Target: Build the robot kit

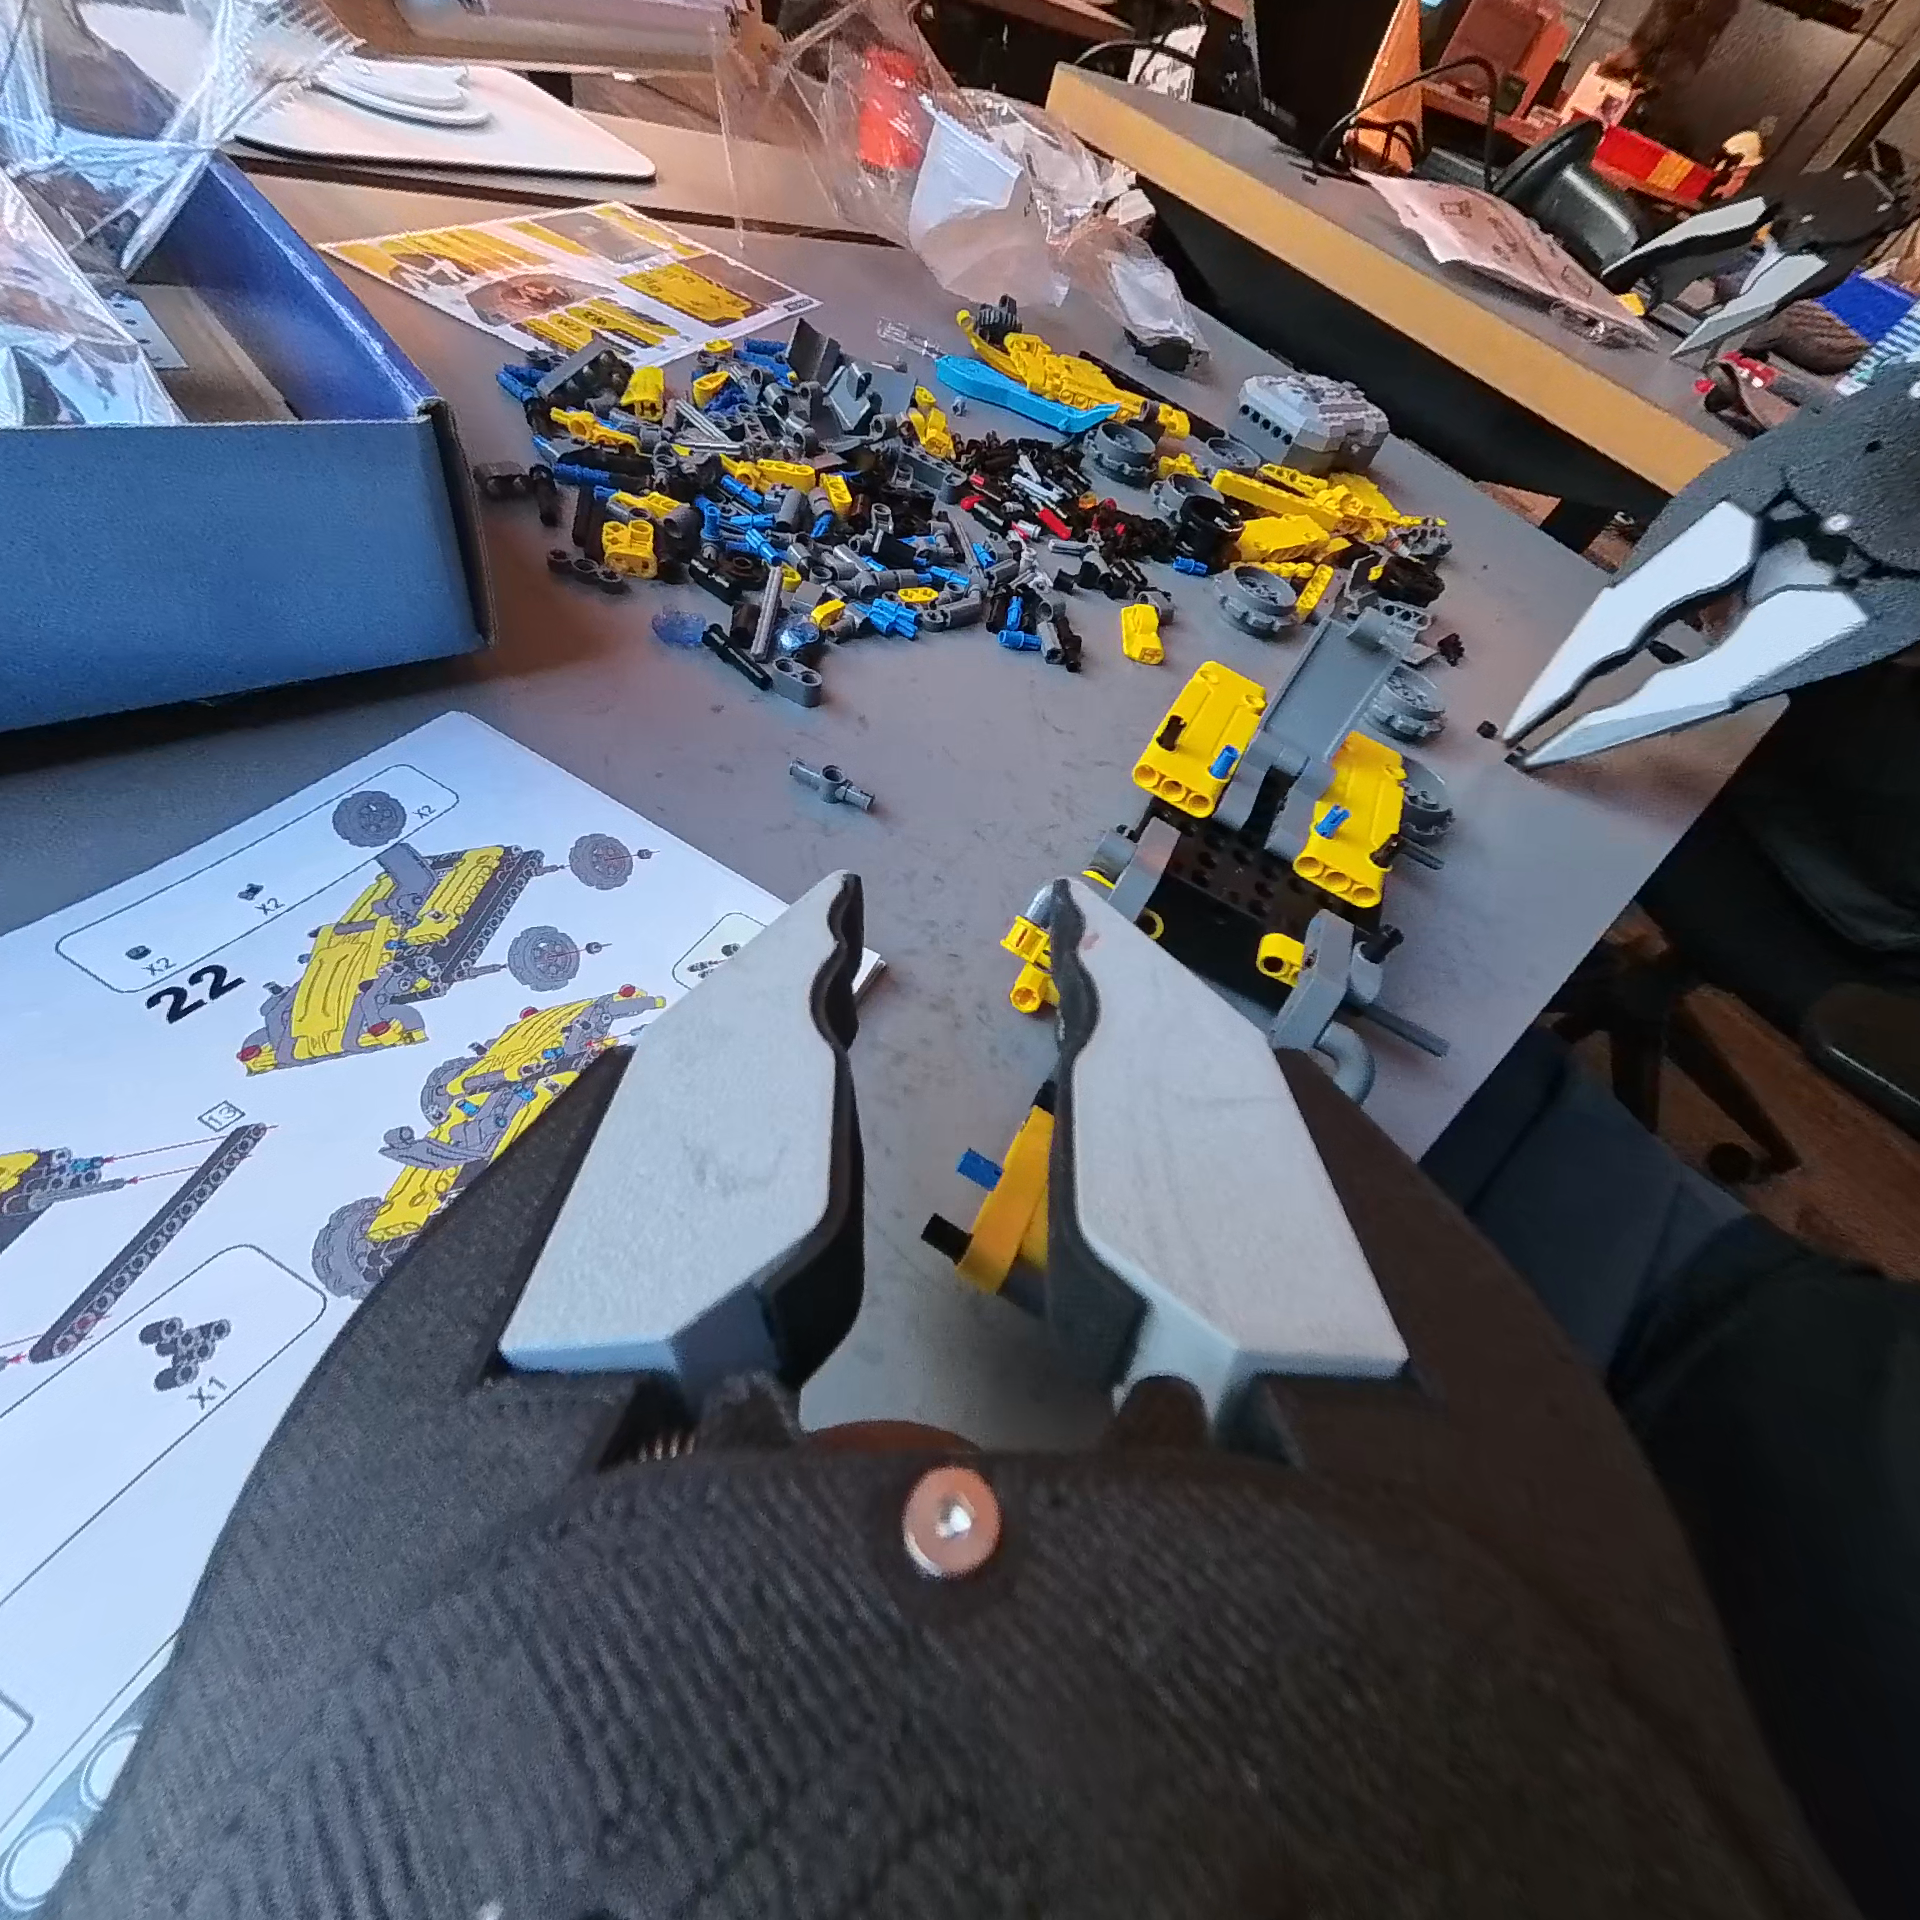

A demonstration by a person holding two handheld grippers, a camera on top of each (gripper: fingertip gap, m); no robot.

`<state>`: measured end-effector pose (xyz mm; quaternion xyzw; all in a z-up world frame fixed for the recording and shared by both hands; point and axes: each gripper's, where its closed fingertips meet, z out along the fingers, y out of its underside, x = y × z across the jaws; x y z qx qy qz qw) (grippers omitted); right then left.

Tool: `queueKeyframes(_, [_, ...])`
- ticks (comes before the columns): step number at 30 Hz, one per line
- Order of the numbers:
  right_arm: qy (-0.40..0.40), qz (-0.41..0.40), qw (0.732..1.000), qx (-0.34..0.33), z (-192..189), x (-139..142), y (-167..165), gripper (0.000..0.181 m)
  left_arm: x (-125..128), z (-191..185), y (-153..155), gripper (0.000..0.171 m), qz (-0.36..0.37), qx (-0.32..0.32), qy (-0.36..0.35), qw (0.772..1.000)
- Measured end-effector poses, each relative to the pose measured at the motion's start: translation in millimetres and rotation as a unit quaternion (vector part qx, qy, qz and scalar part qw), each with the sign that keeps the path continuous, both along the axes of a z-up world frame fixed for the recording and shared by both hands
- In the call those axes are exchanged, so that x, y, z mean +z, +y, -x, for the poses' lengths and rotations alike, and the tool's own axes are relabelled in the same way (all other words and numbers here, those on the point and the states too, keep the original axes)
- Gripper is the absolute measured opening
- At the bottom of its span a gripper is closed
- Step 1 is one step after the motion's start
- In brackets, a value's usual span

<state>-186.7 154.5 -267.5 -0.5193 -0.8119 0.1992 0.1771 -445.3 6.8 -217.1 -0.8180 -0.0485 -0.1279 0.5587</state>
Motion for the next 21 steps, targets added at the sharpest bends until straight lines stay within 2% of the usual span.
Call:
queueKeyframes(2, [0.004, -0.012, 1.0, 0.001, 1, 1, 1, 0.004, 0, 0, 0, 0.033, 0.0, 0.0, 0.0, 1.0])
queueKeyframes(7, [0.007, -0.101, 0.995, -0.015, -3, 2, 13, 0.004, 0, 0, 0, 0.033, 0.001, 0.0, 0.0, 1.0])
queueKeyframes(15, [-0.022, -0.246, 0.969, 0.015, -19, 1, 13, 0.004, -1, 0, 0, 0.033, 0.002, 0.0, 0.001, 1.0])
queueKeyframes(17, [-0.032, -0.234, 0.972, 0.018, -22, 1, 11, 0.004, -1, -1, 0, 0.033, 0.003, -0.001, 0.001, 1.0])
queueKeyframes(21, [-0.029, -0.169, 0.985, -0.001, -25, 6, 6, 0.023, -1, -1, 0, 0.033, 0.003, -0.003, 0.0, 1.0])
